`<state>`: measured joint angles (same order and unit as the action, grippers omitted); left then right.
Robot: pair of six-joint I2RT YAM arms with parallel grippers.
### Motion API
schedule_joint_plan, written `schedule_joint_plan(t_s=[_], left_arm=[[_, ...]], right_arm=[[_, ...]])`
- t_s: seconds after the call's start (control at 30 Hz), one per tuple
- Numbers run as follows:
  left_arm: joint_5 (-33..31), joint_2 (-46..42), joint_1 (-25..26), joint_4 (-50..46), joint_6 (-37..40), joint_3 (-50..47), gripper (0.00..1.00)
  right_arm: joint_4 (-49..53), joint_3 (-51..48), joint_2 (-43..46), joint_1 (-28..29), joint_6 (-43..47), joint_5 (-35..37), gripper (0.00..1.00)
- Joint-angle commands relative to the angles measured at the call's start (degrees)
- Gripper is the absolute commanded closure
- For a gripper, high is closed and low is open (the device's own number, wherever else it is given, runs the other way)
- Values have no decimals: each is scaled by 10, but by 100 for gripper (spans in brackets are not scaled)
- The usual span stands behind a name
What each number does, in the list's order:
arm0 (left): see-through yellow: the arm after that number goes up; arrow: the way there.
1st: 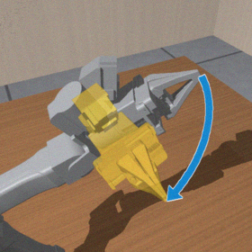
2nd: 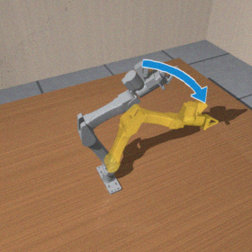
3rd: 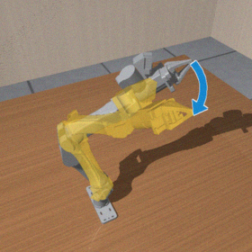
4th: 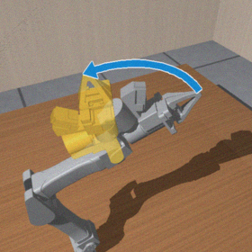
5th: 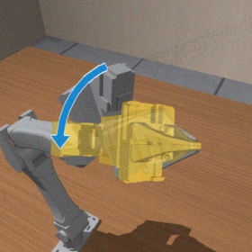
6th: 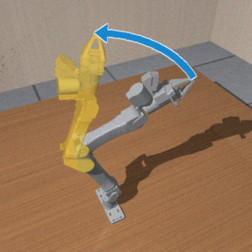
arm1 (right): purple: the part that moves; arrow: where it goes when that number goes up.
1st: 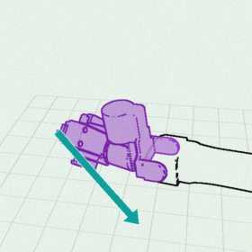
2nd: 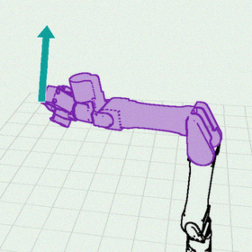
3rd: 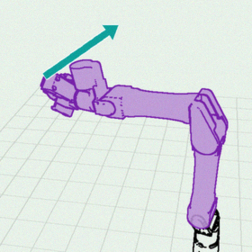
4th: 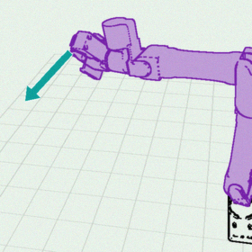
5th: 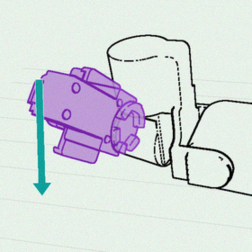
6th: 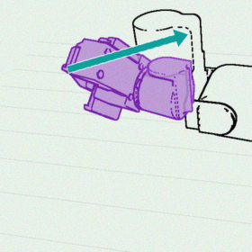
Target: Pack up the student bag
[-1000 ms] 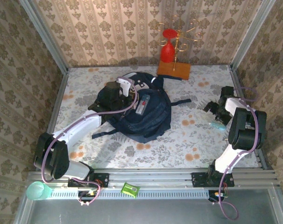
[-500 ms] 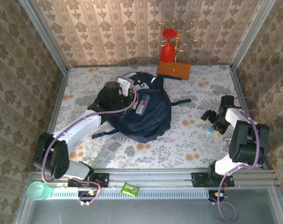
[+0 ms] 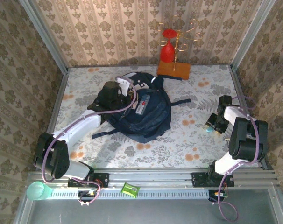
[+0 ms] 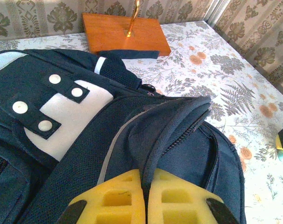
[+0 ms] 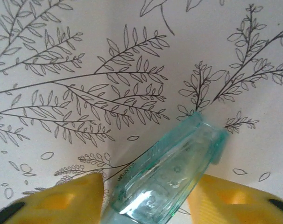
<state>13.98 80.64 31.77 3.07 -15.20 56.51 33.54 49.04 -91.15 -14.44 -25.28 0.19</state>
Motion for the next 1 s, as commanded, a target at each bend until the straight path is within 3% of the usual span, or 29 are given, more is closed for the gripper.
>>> schedule_joint_plan(t_s=[0.0, 0.13, 0.27, 0.37, 0.5, 0.7, 0.97], left_arm=[[-3, -8, -10, 27, 7, -3, 100], [-2, -8, -11, 28, 6, -4, 100], [-5, -8, -12, 27, 7, -7, 100], [-8, -10, -13, 25, 4, -6, 100], [-6, -19, -12, 31, -8, -3, 100], [12, -19, -12, 30, -25, 25, 100], [39, -19, -10, 9, -52, 67, 100]], right_arm=[[-7, 7, -16, 11, 0, 11, 60], [-13, 3, 4, 15, -6, 9, 71], [-25, -8, 86, 44, -20, -37, 76], [-57, -5, 171, 119, -48, -84, 76], [-139, 15, 215, 258, -120, -131, 77], [-260, 93, 123, 431, -187, -128, 77], [-391, 182, -55, 505, -278, -124, 77]])
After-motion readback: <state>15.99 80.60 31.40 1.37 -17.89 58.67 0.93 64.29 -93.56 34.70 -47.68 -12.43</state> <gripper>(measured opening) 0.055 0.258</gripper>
